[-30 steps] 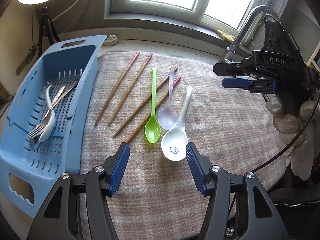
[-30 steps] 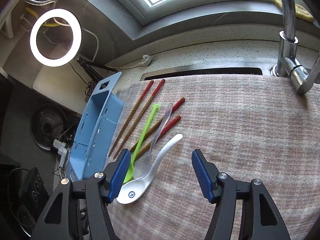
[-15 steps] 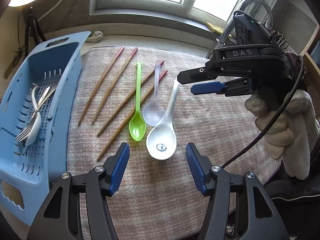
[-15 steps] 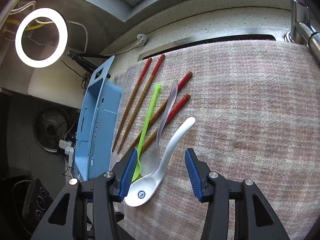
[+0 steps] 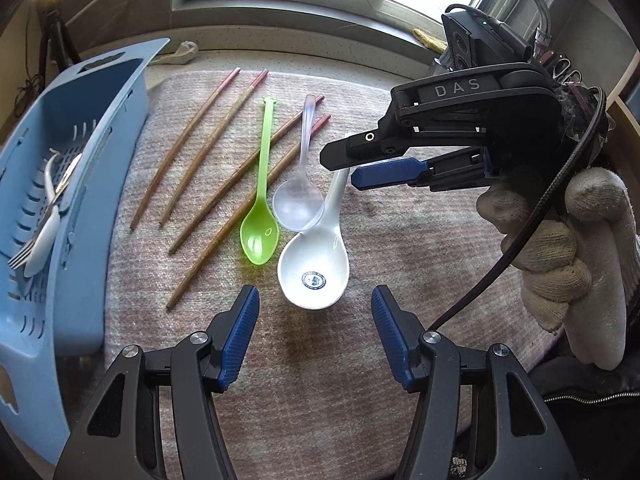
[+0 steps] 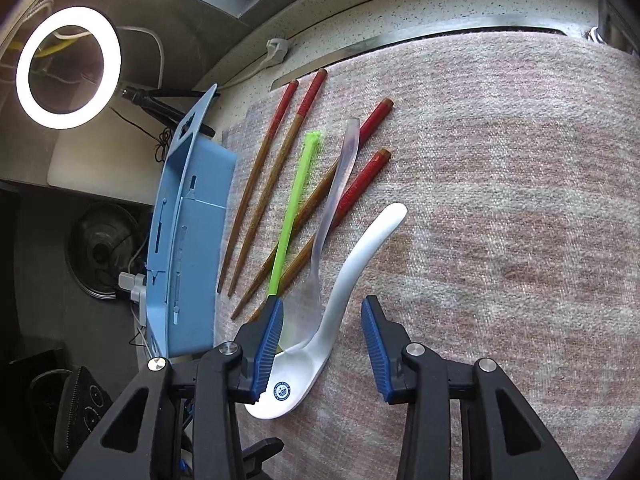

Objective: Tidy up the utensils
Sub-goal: 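Move the left tool to the white ceramic spoon with the blue logo, then close the left tool on the white ceramic spoon's handle and lift it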

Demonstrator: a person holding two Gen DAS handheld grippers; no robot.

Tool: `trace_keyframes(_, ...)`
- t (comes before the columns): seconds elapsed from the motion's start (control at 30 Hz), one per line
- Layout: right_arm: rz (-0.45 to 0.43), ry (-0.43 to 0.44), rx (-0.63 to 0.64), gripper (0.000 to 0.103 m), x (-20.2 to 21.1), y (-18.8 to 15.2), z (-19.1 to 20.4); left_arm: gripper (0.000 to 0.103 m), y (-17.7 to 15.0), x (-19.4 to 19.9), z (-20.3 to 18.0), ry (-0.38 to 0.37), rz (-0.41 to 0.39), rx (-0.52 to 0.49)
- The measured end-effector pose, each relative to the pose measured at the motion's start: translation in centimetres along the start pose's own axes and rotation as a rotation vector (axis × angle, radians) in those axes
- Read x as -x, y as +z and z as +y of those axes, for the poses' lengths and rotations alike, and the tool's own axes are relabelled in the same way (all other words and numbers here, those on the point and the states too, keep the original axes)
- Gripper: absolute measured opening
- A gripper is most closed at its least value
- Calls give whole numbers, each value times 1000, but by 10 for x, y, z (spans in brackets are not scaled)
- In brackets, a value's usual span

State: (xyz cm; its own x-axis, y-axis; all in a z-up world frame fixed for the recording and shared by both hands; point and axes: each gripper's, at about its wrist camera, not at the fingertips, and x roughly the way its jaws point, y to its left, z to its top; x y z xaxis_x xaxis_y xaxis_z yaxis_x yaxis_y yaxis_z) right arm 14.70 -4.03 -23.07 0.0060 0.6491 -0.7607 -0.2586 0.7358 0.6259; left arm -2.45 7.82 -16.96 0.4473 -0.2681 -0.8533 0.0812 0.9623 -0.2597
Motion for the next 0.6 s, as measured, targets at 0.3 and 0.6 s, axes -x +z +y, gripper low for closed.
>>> trace_keyframes(0.3, 6, 0, -22, 36, -7, 1, -1, 55, 10, -17, 2, -1, -14, -18)
trace_keyframes(0.6, 11, 0, -41, 25, -10, 0, -3, 40, 14, -24, -3, 2, -4, -55)
